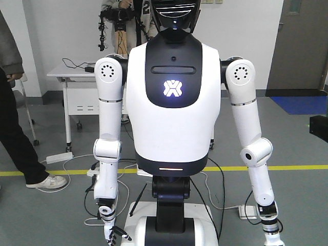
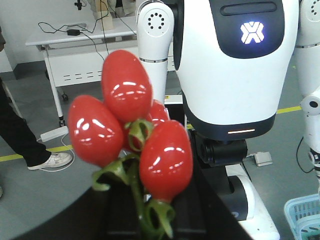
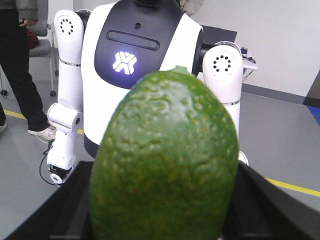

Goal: Pick snacks and fruit into basket

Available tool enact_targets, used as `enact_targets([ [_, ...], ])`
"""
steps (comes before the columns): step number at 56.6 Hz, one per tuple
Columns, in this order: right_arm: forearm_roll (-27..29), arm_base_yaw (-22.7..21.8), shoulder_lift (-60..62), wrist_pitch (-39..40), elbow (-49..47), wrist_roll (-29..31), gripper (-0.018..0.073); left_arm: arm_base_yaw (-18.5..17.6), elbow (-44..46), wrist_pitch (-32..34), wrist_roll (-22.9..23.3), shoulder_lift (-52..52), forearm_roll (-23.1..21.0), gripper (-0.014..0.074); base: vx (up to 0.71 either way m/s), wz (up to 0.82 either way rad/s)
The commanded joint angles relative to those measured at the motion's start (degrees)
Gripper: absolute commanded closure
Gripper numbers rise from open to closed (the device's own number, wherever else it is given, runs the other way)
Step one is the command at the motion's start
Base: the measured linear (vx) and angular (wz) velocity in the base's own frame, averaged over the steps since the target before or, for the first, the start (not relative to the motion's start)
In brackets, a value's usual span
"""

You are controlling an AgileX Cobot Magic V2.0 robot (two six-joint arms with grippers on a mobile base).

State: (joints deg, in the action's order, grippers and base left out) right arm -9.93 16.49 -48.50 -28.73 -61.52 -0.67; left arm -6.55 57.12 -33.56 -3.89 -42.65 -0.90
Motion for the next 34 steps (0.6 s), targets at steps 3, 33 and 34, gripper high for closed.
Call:
enact_targets([
  [3, -1.1, -0.3, 0.4, 5.0, -1.7, 0.2, 0.0568, 0.0, 1.7, 4.7, 0.4, 0.3, -0.3, 0.06, 0.0, 0.0],
  [33, -1.1, -0.3, 0.4, 5.0, -1.7, 0.2, 0.0568, 0.0, 1.7, 4.7, 0.4, 0.3, -0.3, 0.06, 0.0, 0.0],
  [34, -1.1, -0.3, 0.4, 5.0, -1.7, 0.2, 0.0568, 0.0, 1.7, 4.7, 0.4, 0.3, -0.3, 0.06, 0.0, 0.0],
])
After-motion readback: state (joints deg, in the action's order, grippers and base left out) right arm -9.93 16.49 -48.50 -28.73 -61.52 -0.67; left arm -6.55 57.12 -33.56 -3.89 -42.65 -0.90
